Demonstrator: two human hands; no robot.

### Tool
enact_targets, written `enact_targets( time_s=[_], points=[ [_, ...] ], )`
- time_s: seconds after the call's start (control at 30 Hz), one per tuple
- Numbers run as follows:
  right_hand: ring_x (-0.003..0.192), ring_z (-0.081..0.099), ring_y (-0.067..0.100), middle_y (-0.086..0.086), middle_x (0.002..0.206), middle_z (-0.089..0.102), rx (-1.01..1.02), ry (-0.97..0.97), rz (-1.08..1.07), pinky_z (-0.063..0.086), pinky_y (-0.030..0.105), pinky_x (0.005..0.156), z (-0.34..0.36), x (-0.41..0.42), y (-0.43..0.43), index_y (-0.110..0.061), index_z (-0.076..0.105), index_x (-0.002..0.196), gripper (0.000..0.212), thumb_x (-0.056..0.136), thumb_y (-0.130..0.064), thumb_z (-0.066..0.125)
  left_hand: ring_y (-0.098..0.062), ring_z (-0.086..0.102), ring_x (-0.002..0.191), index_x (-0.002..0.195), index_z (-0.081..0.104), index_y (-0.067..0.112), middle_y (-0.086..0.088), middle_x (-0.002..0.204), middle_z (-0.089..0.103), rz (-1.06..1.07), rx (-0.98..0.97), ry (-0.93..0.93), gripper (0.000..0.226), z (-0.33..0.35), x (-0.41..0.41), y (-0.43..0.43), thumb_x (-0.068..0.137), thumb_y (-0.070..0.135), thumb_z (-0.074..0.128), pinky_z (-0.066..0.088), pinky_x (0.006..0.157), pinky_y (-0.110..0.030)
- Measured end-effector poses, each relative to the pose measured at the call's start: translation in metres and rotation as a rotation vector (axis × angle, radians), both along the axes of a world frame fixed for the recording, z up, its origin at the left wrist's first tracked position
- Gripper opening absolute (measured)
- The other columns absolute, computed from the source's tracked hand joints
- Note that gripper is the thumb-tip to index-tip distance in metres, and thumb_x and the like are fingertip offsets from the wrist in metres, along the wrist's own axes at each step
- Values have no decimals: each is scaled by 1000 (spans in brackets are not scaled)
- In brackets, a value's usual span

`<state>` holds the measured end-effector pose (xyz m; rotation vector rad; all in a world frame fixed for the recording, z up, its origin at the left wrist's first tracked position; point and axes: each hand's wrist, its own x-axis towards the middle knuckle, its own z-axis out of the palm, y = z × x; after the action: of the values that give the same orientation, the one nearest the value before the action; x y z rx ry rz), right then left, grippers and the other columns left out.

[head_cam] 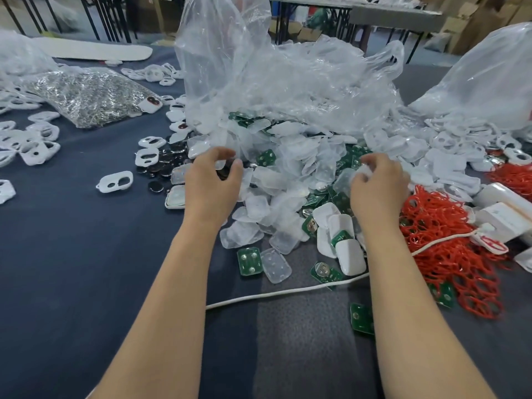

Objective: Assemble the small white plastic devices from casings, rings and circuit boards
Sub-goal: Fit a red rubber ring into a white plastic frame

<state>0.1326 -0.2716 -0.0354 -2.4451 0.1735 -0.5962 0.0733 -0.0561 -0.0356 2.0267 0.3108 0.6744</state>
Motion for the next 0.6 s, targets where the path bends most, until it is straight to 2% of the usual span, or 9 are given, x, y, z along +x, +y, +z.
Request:
enact_targets(
  time_s=[0.1,0.17,0.23,0.27,0.33,0.4,0.47,0.53,0.6],
  points=[
    [105,56,18,4,113,60,307,-88,193,45,31,93,8,-4,7,-13,61,117,28,91,-7,52,-2,64,85,102,62,19,13,93,66,-137,-275,-44,9,6,-3,-10,95,16,57,47,75,-7],
    [94,57,9,-5,104,59,430,-73,312,48,21,86,14,-8,18,-15,61,120,30,91,-7,56,-9,70,77,97,63,15,2,87,72,-301,-582,14,8,10,-5,-17,96,14,55,55,69,-19],
    [89,57,-3,-15,99,58,488,-50,434,46,7,79,14,-15,34,-21,62,117,30,91,-6,58,-14,71,70,95,64,11,-5,80,74,-400,-754,133,14,10,-8,-24,98,19,52,55,60,-19],
    [89,56,-7,-19,98,59,513,-36,497,45,4,78,13,-20,41,-24,63,110,28,90,-6,59,-15,72,69,95,64,9,-7,78,75,-418,-793,186,19,9,-8,-27,99,22,50,55,57,-19],
    [91,59,-7,-21,94,63,544,-6,601,44,7,84,7,-29,52,-31,64,94,27,89,-5,61,-18,73,74,97,64,6,-10,81,75,-440,-843,233,28,5,-8,-30,100,29,48,56,59,-20],
    [99,60,0,-14,93,67,503,20,686,44,13,91,-1,-34,59,-27,65,89,28,85,0,61,-19,73,80,95,67,6,-11,85,75,-468,-881,211,32,0,-6,-32,100,31,48,56,65,-21],
    [99,61,1,-8,92,68,463,34,760,45,16,92,-5,-35,63,-19,65,88,29,81,7,56,-16,72,78,91,69,7,-8,83,75,-450,-924,174,30,-2,-4,-33,100,26,48,57,68,-21],
    [89,64,0,-6,89,69,506,52,775,48,15,83,-7,-36,66,-19,61,85,31,80,10,51,-11,70,71,88,68,6,-3,75,74,-403,-947,163,26,-4,-3,-33,101,15,47,58,69,-21],
    [84,66,3,-4,90,70,567,37,701,47,11,72,-8,-35,66,-20,59,85,32,82,10,49,-10,71,68,91,64,6,-2,72,73,-392,-956,173,21,-5,-3,-33,100,7,45,59,69,-21]
  ],
)
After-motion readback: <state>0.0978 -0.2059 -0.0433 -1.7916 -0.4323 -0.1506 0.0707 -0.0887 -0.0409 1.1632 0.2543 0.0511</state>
